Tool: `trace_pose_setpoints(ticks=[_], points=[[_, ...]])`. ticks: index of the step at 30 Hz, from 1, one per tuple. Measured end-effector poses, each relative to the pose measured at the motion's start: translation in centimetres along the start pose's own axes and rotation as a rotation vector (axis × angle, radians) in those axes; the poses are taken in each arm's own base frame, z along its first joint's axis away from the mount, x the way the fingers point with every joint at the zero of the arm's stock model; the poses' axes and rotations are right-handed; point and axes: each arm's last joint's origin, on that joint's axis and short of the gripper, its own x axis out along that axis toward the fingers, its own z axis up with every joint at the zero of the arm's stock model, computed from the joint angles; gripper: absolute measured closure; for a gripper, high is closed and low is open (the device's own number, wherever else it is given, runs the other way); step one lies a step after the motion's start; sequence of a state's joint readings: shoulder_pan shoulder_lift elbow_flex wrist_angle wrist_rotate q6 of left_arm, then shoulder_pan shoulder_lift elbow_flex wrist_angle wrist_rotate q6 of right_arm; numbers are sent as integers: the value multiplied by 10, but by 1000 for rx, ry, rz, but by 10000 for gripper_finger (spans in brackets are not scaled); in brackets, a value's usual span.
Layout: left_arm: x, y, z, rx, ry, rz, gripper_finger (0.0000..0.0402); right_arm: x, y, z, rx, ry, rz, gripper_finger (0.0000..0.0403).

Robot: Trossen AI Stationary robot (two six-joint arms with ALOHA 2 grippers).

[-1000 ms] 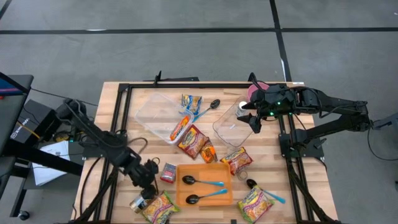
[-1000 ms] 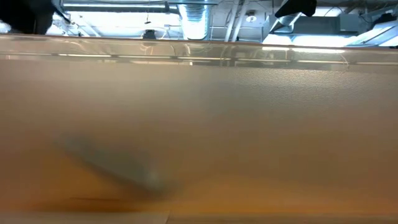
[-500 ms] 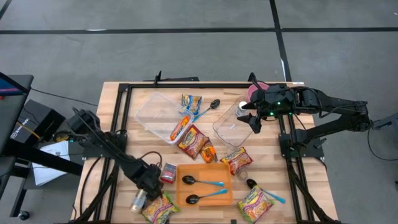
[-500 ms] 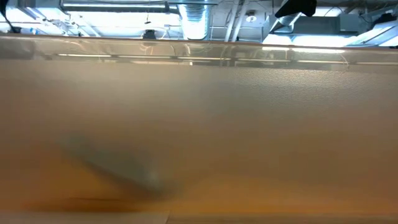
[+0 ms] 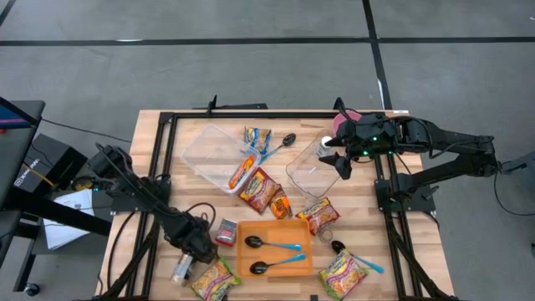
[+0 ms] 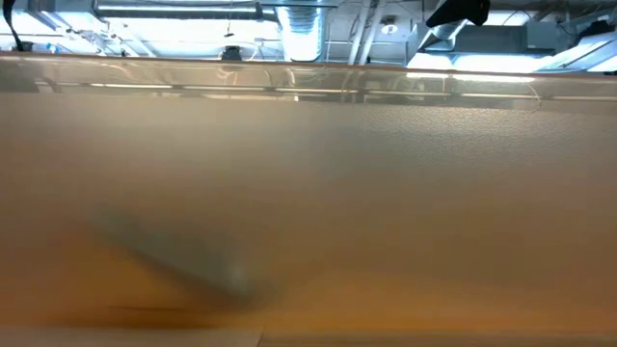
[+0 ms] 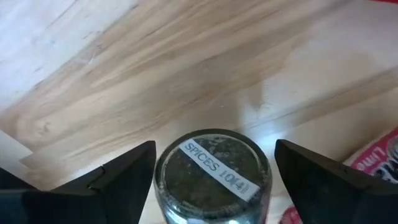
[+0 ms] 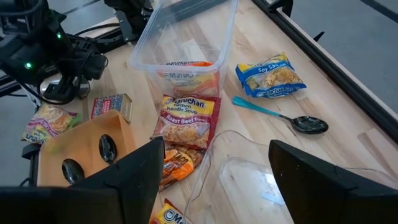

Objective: Pick & Place Food Item
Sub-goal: Put the gold seasoning bottle into the transparent bin

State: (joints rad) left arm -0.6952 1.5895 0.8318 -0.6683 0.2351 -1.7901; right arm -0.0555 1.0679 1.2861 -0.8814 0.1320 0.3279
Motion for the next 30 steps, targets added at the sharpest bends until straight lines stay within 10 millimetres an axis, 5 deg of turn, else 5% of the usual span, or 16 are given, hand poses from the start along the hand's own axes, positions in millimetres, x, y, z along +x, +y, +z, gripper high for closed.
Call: trace_pose_setpoints(ticks=[17,25,30], points=[[1,2,-7,-76,62,18,68,1,-5,1,-24,-3,-20,122],[2,3,-13,-165,17,11,131,1,-5,1,-50,-3,-21,122],[1,1,-11,-187,-14,-9,132,1,-6,2,-54,-4,-25,122]])
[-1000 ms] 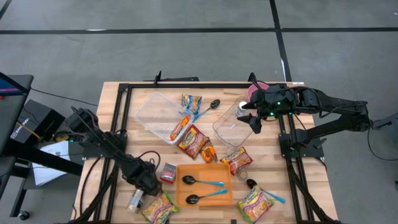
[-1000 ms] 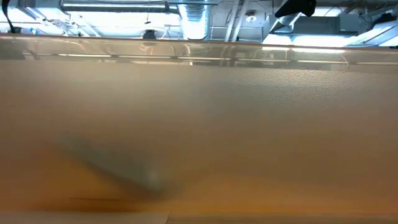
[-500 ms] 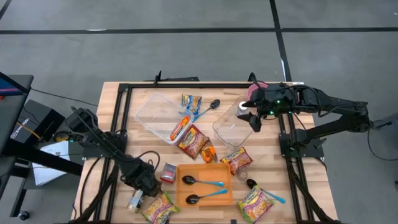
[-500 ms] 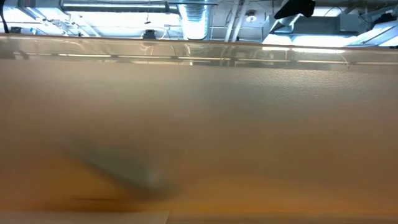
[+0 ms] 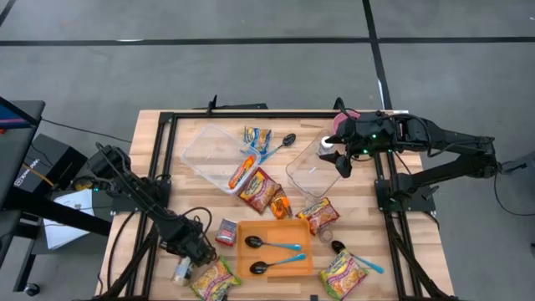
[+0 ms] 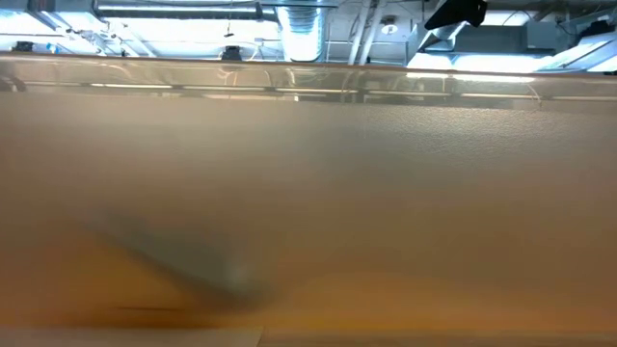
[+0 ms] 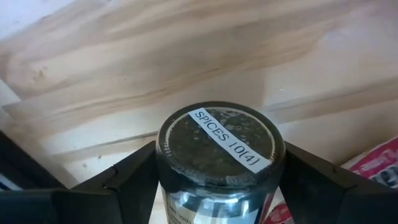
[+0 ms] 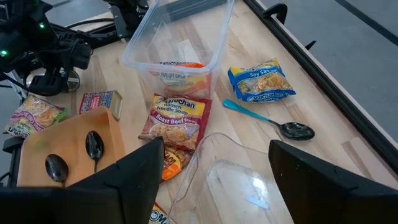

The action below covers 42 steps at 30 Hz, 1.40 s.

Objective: Pick & Place Food Item
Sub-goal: Put the gold seasoning bottle into the transparent bin

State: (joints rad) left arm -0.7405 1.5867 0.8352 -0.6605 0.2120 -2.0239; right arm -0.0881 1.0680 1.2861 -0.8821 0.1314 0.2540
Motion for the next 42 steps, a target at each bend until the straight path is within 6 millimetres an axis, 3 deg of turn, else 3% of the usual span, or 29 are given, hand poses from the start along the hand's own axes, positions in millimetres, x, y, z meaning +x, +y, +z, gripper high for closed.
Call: trace_pose_setpoints(ticks=[6,16,23,32,37,42], points=[[-18,2,4,-33,-78,-104,132,0,-3,1,9,-2,-13,122],[-102,39,26,-179,-305,-455,132,0,-4,2,-4,-17,-13,122],[-148,47,63,-336,-668,-811,132,0,-2,7,2,-70,0,122],[-197,24,109,-613,-1090,-1158,132,-1,0,19,-48,-190,13,122],[-216,5,139,-695,-1190,-1289,132,-3,0,28,-125,-294,-39,122],[-221,-16,171,-733,-1202,-1437,132,-4,-3,41,-189,-407,-79,122]])
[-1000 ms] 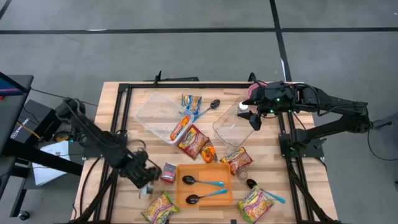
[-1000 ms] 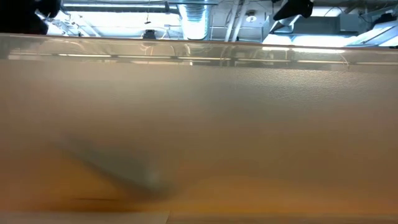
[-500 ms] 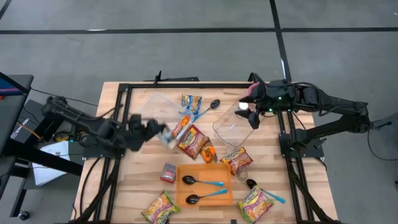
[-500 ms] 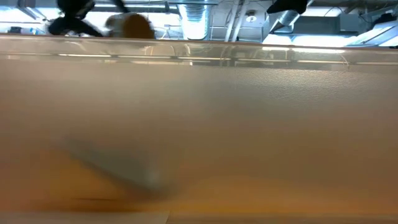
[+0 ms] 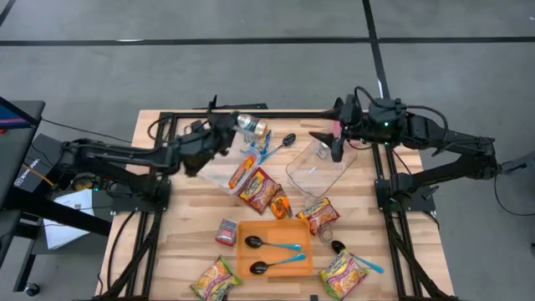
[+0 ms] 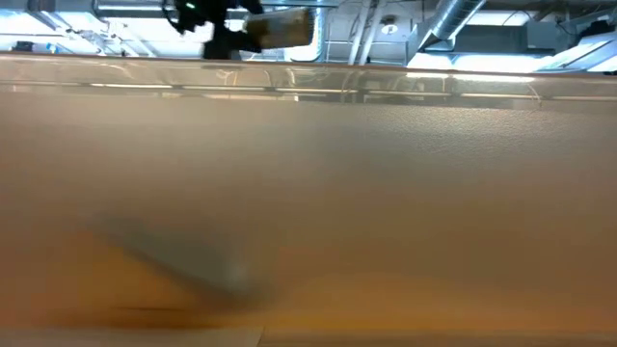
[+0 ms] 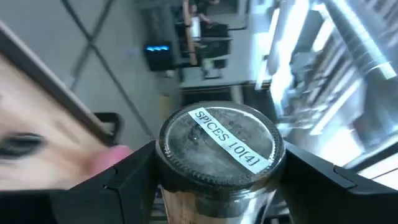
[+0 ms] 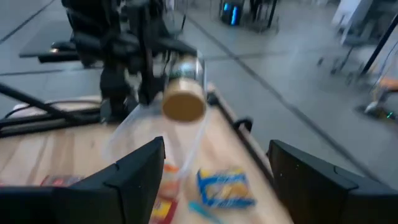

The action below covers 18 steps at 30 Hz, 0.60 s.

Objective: Pick & Place Food Item
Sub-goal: Put the gold seasoning bottle into the transparent bin

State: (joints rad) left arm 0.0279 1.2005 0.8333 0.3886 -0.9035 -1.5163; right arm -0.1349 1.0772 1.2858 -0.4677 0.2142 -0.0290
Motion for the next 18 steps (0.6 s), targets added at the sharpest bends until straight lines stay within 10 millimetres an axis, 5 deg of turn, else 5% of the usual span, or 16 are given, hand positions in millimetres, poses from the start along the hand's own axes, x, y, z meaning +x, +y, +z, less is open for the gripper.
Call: trace_pose_setpoints(ticks=[8,14,18], points=[[45,8,-22,-182,52,-187,132,28,-1,5,-74,-71,-29,122],[61,-7,-38,-170,83,-225,132,51,4,7,-128,-94,-29,122],[63,-13,-37,-146,90,-245,132,49,5,16,-121,-131,-45,122]])
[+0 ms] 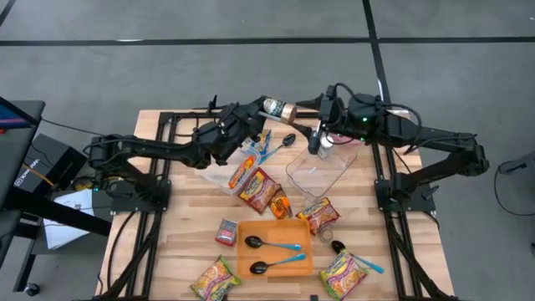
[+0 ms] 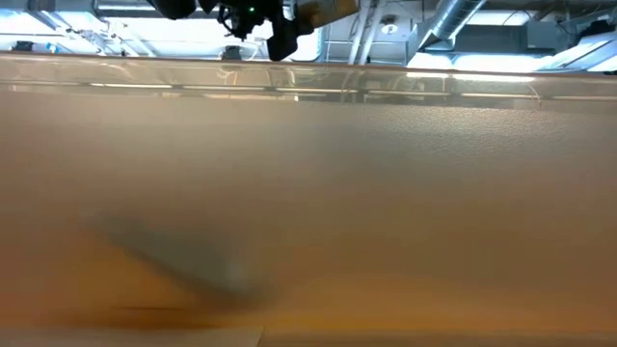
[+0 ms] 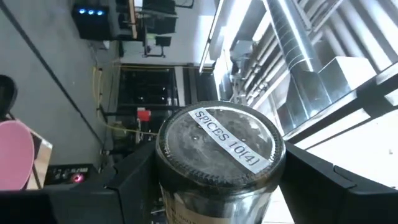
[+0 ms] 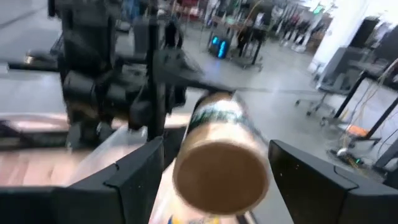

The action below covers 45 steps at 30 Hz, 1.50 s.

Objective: Pick & Place Food Item
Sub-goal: Put the gold seasoning bottle into the transparent bin

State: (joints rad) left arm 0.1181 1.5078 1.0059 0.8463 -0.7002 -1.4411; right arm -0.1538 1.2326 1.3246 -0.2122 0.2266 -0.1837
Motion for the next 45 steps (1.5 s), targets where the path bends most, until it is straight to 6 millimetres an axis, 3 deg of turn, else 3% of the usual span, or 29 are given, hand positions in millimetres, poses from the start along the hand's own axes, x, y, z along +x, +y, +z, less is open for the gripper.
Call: trace_pose_setpoints(ticks=[10,22,28,45], points=[[-1,-5,1,14,13,-15,132,9,4,-2,48,-3,17,119],[-2,-10,-2,-3,46,-32,132,22,7,-10,85,30,-13,88],[-2,-10,-2,2,56,-29,132,14,4,-3,100,-3,-31,88],[-2,-9,-2,7,48,-23,132,18,4,-9,89,43,-57,99]])
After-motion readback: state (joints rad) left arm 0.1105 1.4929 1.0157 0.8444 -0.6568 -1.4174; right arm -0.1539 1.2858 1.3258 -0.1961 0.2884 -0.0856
